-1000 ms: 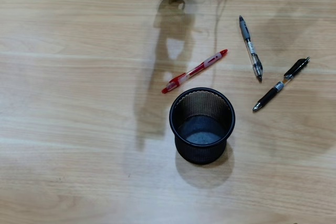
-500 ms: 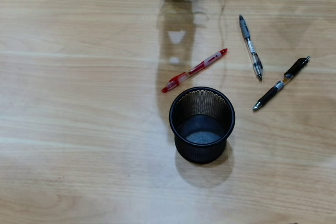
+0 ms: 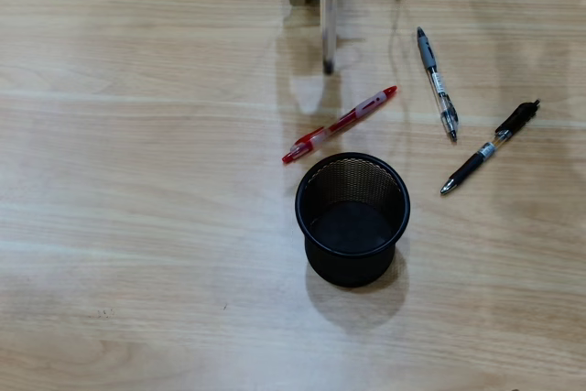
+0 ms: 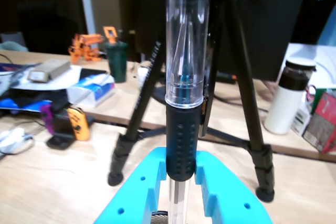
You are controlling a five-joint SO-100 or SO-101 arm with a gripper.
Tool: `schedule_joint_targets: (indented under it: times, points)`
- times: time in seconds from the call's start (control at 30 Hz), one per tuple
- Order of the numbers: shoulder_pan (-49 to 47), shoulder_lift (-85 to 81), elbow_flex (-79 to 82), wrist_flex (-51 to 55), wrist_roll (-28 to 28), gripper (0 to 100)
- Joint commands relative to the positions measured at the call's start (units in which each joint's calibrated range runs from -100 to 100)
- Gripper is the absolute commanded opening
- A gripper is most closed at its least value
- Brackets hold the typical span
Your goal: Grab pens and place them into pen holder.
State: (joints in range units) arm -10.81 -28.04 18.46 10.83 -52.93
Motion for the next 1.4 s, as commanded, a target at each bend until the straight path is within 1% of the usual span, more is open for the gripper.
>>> schedule_joint_targets:
  times: [0.0, 0.17, 0.4, 0.47, 0.67, 1.13, 1.37]
  points:
    - [-0.6, 3.5, 0.9, -5.0, -0.1, 2]
    - [-0.7, 8.0, 3.4, -8.4, -0.2, 2]
    - [-2.4, 15.2, 7.2, -16.9, -0.2, 2]
    - [-3.1, 18.1, 9.1, -20.9, -0.2, 2]
    - [-3.6, 21.1, 12.4, -25.5, -0.2, 2]
    - [-3.9, 21.1, 13.9, -25.7, -0.2, 12]
    - [-3.9, 20.5, 13.5, -25.0, 0.3, 12]
